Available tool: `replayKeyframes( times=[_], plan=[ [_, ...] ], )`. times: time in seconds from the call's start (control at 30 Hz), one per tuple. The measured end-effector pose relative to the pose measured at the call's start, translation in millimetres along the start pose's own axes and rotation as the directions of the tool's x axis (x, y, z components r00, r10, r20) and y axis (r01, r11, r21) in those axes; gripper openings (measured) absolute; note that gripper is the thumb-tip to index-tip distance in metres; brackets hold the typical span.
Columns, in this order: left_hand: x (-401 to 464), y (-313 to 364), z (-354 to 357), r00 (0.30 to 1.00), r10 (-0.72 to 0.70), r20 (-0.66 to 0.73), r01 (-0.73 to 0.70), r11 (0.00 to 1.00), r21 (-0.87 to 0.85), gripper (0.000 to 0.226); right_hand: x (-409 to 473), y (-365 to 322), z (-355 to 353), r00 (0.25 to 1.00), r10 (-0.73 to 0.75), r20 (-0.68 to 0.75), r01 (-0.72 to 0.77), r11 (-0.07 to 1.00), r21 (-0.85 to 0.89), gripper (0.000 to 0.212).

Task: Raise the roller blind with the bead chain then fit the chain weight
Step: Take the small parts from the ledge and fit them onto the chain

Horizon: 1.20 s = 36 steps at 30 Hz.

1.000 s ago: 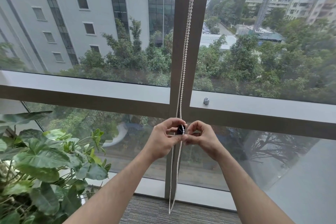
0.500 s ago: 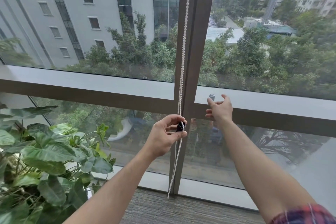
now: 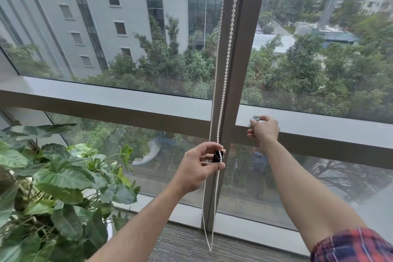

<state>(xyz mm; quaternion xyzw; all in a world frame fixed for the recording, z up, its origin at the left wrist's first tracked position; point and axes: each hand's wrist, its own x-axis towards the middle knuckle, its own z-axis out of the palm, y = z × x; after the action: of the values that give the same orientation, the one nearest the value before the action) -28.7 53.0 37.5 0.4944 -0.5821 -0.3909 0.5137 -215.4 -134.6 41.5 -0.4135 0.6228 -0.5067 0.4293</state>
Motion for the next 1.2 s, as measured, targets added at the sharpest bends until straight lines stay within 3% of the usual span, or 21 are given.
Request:
replayKeyframes(
  times=[0.27, 0.43, 0.57, 0.8, 0.93, 1.1, 1.2],
  plan=[
    [3, -2, 0, 1.0, 0.012, -0.004, -0.012, 1.0, -0.017, 0.042, -33, 5, 4, 0.998, -0.042, 0.051, 0.026, 0.961, 0.276, 0.023],
    [7, -2, -1, 1.0, 0.009, -0.015, -0.01, 1.0, -0.02, 0.045, -80, 5, 2, 0.935, -0.195, 0.295, 0.052, 0.901, 0.43, 0.006],
    [10, -2, -2, 1.0, 0.014, -0.012, -0.014, 1.0, -0.013, 0.045, -108, 4, -4, 0.87, -0.297, 0.394, 0.103, 0.891, 0.443, 0.015],
    [11, -4, -2, 1.0, 0.015, -0.01, -0.015, 0.999, -0.03, 0.045, -123, 1, -24, 0.753, -0.459, 0.471, 0.453, 0.881, 0.134, 0.03],
    [14, -4, -1, 1.0, 0.019, -0.005, -0.019, 0.999, -0.036, 0.043, -130, -4, -34, 0.734, -0.47, 0.491, 0.53, 0.848, 0.019, 0.03],
    [13, -2, 1, 1.0, 0.017, -0.004, -0.017, 0.998, -0.061, 0.043, -138, -15, -39, 0.6, -0.607, 0.521, 0.783, 0.579, -0.227, 0.037],
    [12, -1, 2, 1.0, 0.006, 0.005, -0.005, 0.996, -0.091, 0.043, -145, -24, -41, 0.623, -0.588, 0.516, 0.756, 0.622, -0.204, 0.035]
  ],
)
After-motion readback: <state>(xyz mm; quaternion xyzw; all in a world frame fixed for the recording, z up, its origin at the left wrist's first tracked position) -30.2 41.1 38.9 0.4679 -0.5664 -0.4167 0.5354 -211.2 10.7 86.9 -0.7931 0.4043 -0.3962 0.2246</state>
